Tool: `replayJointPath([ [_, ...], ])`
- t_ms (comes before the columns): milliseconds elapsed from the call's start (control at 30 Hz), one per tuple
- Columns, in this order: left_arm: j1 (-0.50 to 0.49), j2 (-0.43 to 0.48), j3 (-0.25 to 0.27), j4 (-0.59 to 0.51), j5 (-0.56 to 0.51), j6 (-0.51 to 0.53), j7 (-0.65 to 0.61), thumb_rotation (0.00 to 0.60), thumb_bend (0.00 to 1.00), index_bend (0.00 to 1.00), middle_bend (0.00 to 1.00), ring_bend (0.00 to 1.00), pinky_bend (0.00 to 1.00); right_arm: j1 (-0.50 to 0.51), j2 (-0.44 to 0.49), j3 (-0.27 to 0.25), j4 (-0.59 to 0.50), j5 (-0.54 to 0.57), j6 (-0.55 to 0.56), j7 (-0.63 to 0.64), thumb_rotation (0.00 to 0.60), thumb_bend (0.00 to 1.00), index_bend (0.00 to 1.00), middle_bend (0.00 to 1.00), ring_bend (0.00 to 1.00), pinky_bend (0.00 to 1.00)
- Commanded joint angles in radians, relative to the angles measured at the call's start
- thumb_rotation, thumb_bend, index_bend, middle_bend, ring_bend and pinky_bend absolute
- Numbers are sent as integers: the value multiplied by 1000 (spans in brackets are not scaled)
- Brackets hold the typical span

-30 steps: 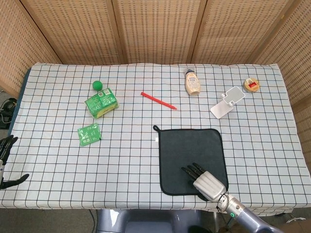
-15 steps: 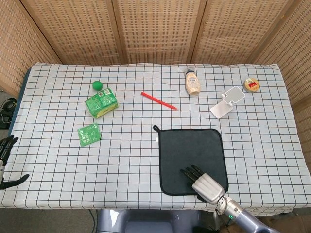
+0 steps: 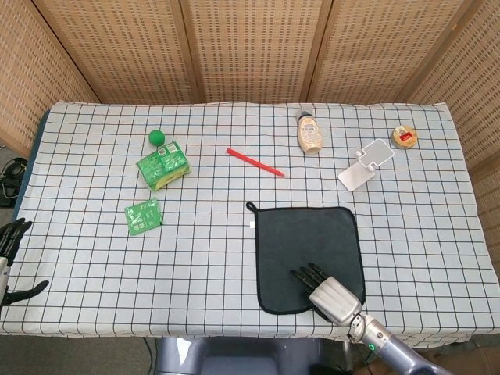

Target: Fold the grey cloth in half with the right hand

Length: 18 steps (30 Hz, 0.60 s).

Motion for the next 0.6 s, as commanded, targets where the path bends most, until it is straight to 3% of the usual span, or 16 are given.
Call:
replayJointPath([
  [33,0,-1,1,-1,1,0,2,600,0,0,0,0,0,2,-1,0,2,2,5,12,600,610,528,0,0,0],
  [267,-1,-2,1,0,0,-1,3,600,0,0,0,0,0,11,-4,16,-6,31,8,64,600,653,597,0,0,0],
  [600,-3,-1,-2,0,-11,-7,-2,600,0,0,0,0,0,64,-12,119,-40,160,-53,80,600,684,628,0,0,0],
])
